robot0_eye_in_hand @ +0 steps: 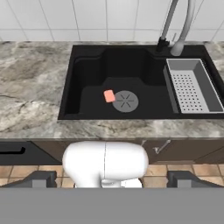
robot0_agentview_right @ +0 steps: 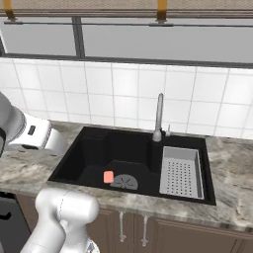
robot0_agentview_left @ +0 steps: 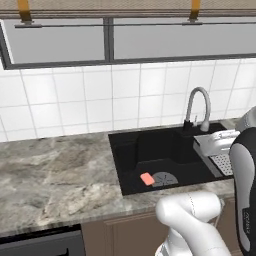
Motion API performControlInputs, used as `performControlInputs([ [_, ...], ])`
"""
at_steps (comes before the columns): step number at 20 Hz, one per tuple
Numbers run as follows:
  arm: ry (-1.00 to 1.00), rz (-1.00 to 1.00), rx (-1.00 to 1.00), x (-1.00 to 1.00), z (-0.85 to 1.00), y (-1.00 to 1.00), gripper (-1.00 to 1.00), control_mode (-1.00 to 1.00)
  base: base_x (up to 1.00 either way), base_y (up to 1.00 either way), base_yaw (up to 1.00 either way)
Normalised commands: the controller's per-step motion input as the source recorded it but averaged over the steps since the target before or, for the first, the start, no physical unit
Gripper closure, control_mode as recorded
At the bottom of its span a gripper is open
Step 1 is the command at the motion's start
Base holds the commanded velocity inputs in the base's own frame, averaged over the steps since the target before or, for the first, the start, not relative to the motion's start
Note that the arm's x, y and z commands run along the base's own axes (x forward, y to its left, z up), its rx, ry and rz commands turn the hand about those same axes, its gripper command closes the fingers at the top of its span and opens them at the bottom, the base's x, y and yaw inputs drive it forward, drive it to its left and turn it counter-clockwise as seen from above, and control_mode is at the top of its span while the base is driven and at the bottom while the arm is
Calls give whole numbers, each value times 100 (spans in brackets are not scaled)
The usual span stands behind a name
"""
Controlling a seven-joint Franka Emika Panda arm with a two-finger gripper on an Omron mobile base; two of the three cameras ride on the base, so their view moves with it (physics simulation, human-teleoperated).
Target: Pick up the sponge and bar soap from the sink, and place them back in the cabinet, and close the cabinet door.
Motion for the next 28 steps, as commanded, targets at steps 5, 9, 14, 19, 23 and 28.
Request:
performControlInputs([
  [5, 0, 0, 0, 0, 0, 0, -100, 100, 15, -49, 0],
  [9, 0, 0, 0, 0, 0, 0, -100, 100, 24, -44, 0],
  [14, 0, 0, 0, 0, 0, 0, -100, 100, 17, -21, 0],
  [19, 0, 0, 0, 0, 0, 0, -100, 100, 27, -12, -3],
  [23, 0, 0, 0, 0, 0, 0, -100, 100, 33, -2, -9],
  [28, 0, 0, 0, 0, 0, 0, -100, 100, 18, 0, -9],
])
